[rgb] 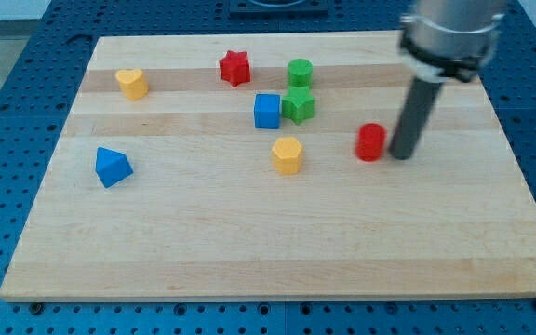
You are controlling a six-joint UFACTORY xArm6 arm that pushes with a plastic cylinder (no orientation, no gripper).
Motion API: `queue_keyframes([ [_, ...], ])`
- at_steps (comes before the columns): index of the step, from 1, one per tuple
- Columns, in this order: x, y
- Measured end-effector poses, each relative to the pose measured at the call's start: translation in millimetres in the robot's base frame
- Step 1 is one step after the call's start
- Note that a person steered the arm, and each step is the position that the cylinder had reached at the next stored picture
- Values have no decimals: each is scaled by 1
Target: Slide the yellow hexagon near to the red circle
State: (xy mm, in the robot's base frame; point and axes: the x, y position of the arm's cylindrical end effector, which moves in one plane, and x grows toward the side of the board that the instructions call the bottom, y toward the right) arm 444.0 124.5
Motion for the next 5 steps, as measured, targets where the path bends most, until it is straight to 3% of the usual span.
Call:
queue_keyframes([
  [1,-3,-63],
  [3,-26,-118],
  [5,25,-61],
])
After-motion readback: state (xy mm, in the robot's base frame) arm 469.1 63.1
